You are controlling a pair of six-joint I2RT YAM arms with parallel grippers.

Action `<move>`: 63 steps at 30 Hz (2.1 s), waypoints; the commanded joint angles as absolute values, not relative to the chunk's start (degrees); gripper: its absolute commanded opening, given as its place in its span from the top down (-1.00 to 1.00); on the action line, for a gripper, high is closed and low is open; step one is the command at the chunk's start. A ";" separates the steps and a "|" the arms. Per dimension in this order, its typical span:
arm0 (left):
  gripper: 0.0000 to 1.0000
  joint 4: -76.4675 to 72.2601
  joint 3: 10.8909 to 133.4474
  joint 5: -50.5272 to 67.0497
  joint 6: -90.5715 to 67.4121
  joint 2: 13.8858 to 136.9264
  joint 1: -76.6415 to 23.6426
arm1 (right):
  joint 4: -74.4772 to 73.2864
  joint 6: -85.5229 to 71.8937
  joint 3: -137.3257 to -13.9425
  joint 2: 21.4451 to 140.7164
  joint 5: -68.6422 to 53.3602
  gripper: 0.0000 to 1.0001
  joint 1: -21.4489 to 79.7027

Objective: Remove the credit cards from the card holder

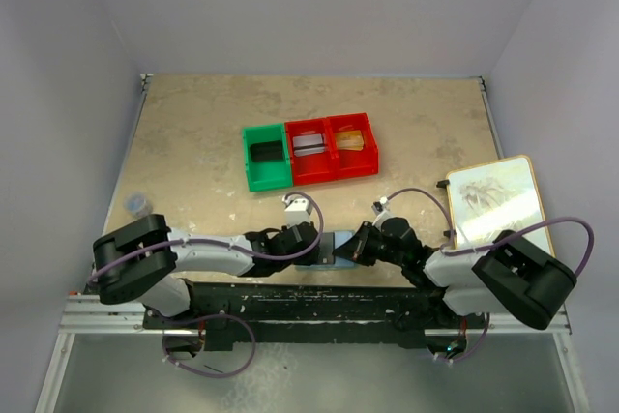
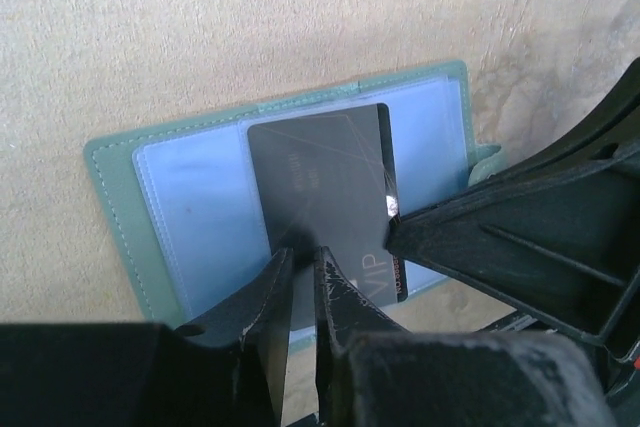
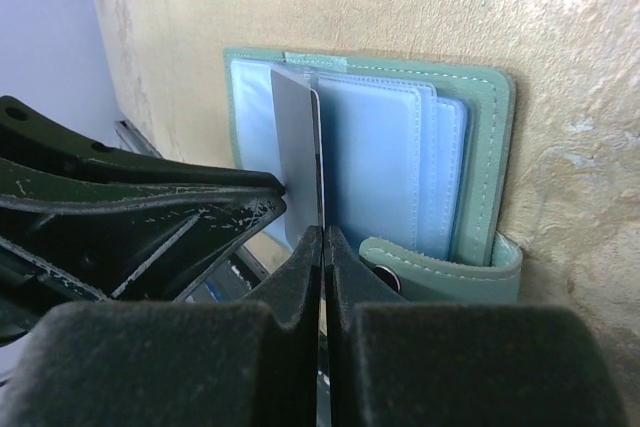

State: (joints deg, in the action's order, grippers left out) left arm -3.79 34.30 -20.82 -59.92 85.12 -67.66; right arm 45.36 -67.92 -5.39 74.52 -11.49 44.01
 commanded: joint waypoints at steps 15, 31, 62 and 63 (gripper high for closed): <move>0.88 1.54 35.24 -24.96 -62.11 87.09 -68.55 | 53.39 -67.68 -6.34 79.58 -14.78 0.85 42.43; 0.91 2.32 35.51 -25.13 -61.79 87.63 -68.68 | 53.12 -67.43 -4.86 76.95 -16.35 0.87 40.62; 0.94 2.46 36.87 -24.43 -60.73 89.38 -68.82 | 44.13 -65.26 -4.66 69.30 -16.08 0.67 37.89; 0.94 2.48 36.83 -24.43 -60.73 89.37 -68.82 | 44.79 -65.42 -4.75 69.87 -16.00 0.64 37.89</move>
State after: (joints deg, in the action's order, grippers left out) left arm -0.78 36.60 -25.52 -61.89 87.39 -68.40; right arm 41.36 -65.60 -4.47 68.31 -15.99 38.17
